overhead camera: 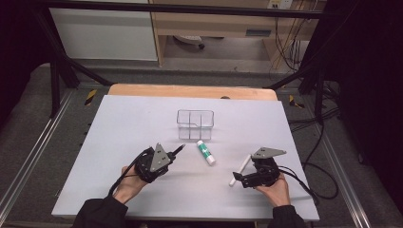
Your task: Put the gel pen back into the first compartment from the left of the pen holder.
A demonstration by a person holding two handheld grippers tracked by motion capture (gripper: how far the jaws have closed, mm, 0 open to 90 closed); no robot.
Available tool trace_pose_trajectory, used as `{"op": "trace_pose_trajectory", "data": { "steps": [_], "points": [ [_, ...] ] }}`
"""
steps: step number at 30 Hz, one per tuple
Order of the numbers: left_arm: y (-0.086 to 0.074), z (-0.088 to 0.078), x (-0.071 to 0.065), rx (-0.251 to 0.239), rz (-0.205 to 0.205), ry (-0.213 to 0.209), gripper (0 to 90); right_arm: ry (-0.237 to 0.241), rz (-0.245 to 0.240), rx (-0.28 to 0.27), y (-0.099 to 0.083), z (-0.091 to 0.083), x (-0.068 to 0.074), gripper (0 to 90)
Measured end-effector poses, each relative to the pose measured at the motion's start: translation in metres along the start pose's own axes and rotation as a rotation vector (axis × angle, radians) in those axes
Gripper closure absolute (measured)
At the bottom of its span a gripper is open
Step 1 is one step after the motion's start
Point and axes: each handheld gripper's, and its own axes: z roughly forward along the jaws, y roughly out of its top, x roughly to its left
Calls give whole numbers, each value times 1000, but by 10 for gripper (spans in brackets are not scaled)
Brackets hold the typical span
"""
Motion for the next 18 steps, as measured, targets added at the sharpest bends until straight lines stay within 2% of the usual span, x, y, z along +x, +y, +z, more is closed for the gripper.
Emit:
{"op": "trace_pose_trajectory", "data": {
  "steps": [6, 8, 18],
  "points": [
    [13, -2, 12, -34, -111, -15, 781, -10, 16, -4, -11, -4, -6, 21],
    [18, -3, 16, -48, -147, -20, 780, -17, 8, 2, -14, -4, -8, 20],
    [43, 3, 37, -79, -250, -19, 780, -20, 12, 10, -18, -4, -10, 17]
  ]
}}
